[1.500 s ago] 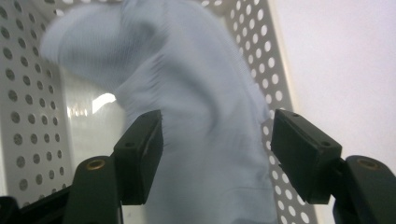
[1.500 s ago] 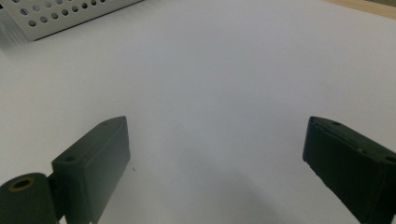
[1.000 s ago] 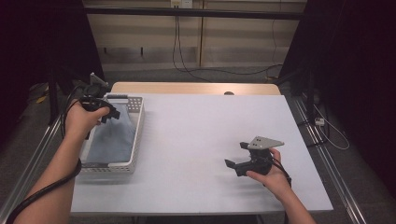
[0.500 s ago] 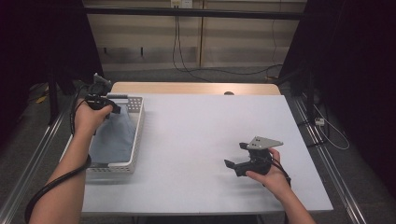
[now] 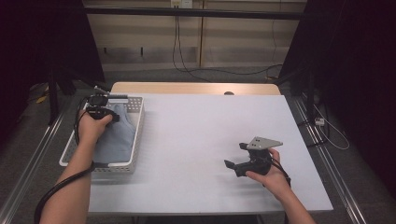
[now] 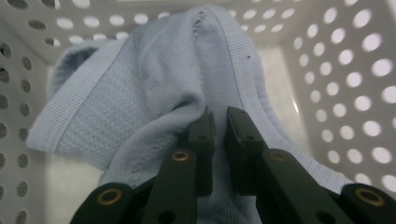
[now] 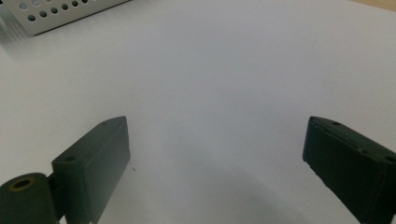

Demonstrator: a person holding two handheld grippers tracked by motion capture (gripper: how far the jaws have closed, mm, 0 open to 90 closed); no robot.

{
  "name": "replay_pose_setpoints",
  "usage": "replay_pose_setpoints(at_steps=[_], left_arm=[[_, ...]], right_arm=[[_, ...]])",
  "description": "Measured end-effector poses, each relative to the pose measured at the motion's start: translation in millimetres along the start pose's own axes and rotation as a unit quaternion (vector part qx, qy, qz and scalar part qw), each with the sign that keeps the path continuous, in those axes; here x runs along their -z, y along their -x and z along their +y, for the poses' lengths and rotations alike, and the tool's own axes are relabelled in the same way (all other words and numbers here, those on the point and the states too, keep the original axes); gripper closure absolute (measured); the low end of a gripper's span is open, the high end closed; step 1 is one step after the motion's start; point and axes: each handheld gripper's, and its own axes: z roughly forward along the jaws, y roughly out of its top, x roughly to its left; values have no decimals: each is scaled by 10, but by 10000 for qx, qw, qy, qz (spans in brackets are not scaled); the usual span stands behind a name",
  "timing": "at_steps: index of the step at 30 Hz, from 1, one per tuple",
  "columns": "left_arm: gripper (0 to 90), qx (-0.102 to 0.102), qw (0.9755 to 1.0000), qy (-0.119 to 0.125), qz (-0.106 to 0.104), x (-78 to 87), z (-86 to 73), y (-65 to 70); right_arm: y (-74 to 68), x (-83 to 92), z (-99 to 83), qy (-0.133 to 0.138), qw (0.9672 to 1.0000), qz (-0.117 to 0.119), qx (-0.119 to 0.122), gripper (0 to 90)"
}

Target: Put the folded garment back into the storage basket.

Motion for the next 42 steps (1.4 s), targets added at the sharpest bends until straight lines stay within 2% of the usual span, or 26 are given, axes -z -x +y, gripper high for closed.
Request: replay_pose_setpoints(at_steps=[5, 7, 17, 21, 29, 34, 36, 38, 39, 42], left_arm=[[803, 36, 10000, -14, 11, -74, -42, -31], [800, -32, 10000, -15, 17, -87, -51, -33], [768, -71, 10000, 10, 45, -120, -77, -7], [731, -27, 10000, 18, -21, -96, -65, -2], [596, -132, 9997, 83, -179, 36, -30, 81], [478, -32, 9993, 218, -309, 140, -29, 96], [436, -51, 9991, 240, -345, 166, -38, 104], [409, -43, 9988, 263, -401, 185, -53, 105], [394, 45, 9987, 329, -399, 189, -61, 117], [366, 1, 9984, 335, -463, 239, -74, 114]], right_arm=[[-7, -3, -2, -11, 10000, 14, 27, 74], [-8, 0, -2, -10, 10000, 13, 25, 74], [-3, 9, 7, 22, 10000, -16, 28, 73], [4, 18, 8, 28, 10000, -11, 11, 73], [17, 43, 5, 50, 10000, -57, -4, 73], [14, 48, 6, 58, 10000, -59, -2, 73], [15, 48, 8, 63, 10000, -58, 5, 73], [15, 50, 11, 72, 10000, -61, 5, 73], [14, 50, 13, 77, 10000, -58, 3, 73], [3, 41, 16, 66, 10000, -41, 4, 73]])
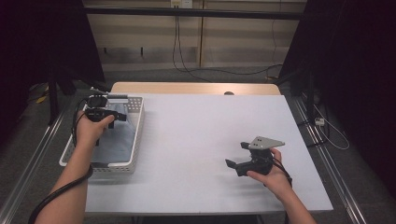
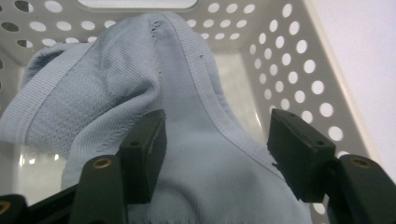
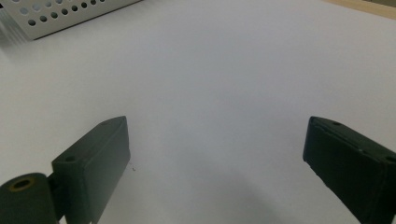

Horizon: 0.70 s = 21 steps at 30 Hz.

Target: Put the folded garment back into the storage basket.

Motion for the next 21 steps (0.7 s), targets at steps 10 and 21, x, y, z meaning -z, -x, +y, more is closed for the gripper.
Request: replay_pose_setpoints(at_steps=[10, 21], left_arm=[[246, -141, 9998, 132, -110, 170, -22, 58], [206, -327, 9977, 390, -437, 343, -72, 183]], right_arm=[[-19, -21, 12, -15, 10000, 29, 21, 73], [-35, -47, 30, -12, 10000, 51, 56, 73]])
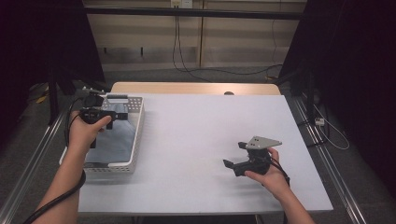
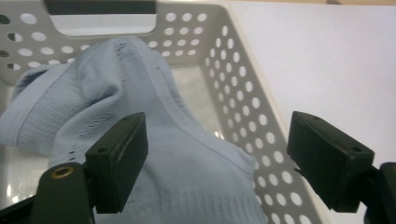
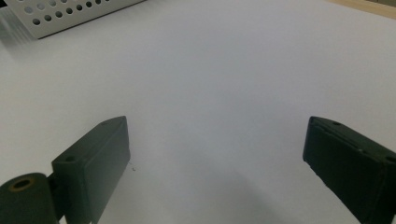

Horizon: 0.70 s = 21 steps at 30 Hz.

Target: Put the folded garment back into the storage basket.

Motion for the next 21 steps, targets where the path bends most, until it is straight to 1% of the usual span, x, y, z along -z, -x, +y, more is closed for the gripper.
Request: replay_pose_setpoints(at_steps=[1, 3, 11, 13, 16, 21], left_arm=[[205, 46, 10000, 56, -15, -2, -9, 29], [198, -66, 9999, 4, -90, 9, -17, 63], [180, -181, 9994, 13, -287, 17, -60, 184], [178, -206, 9993, 48, -297, 22, -70, 210], [174, -252, 9990, 48, -379, 32, -81, 238], [170, -317, 9984, 117, -456, 38, -105, 295]], right_arm=[[-1, 0, 0, -1, 10000, 2, 0, 73], [-1, 1, 0, -1, 10000, 0, -2, 72], [4, 7, -4, 1, 10000, 6, -19, 73], [5, 7, -6, -4, 10000, 3, -25, 73], [4, 7, -7, -8, 10000, 0, -29, 73], [3, 0, -10, -18, 10000, 6, -20, 72]])
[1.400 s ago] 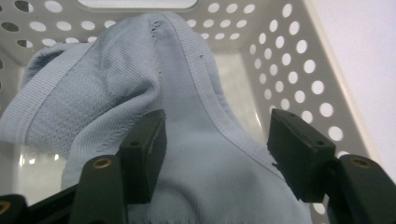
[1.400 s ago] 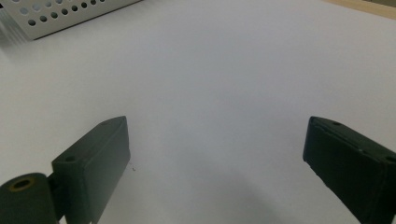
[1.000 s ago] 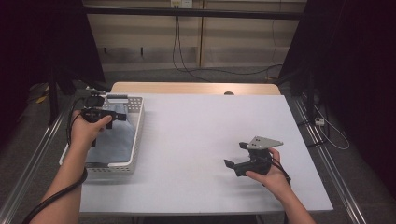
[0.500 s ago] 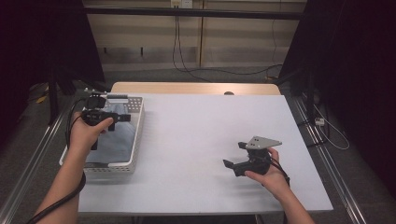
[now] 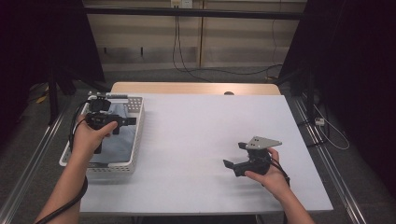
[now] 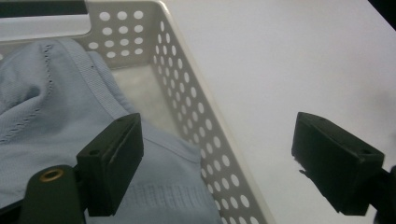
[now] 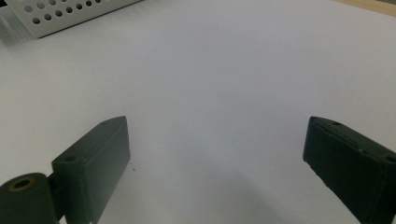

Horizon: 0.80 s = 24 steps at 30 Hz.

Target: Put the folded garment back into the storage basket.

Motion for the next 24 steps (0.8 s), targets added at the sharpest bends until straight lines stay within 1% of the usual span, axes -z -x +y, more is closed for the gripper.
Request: replay_pose_setpoints(at_steps=[2, 4, 7, 9, 12, 16, 20, 21, 23, 24], left_arm=[[167, 8, 10000, 21, -45, -4, -10, 26], [165, -39, 10000, 10, -71, -9, -19, 42], [163, -70, 9999, -11, -119, -21, -26, 75], [159, -63, 9999, 17, -140, -26, -27, 103], [158, -148, 9997, 19, -186, -19, -22, 140], [155, -158, 9996, 63, -244, -27, -21, 190], [154, -241, 9992, 53, -307, -40, -21, 244], [153, -223, 9992, 65, -336, -49, -22, 263], [151, -287, 9989, 26, -359, -60, -21, 292], [150, -284, 9988, 27, -390, -65, -20, 309]], right_arm=[[-1, 1, -1, -8, 10000, 1, -8, 72], [0, -1, -3, -8, 10000, 4, -15, 72], [0, -1, -4, -13, 10000, 3, -17, 72], [0, -3, -5, -11, 10000, 3, -21, 72], [-1, -6, -7, -20, 10000, 8, -7, 73], [-2, -9, -9, -22, 10000, 13, -5, 73], [-1, -8, -9, -18, 10000, 13, -10, 73], [0, -8, -9, -18, 10000, 14, -11, 73], [-2, -9, -10, -22, 10000, 17, -7, 73], [-2, -9, -9, -22, 10000, 20, -7, 73]])
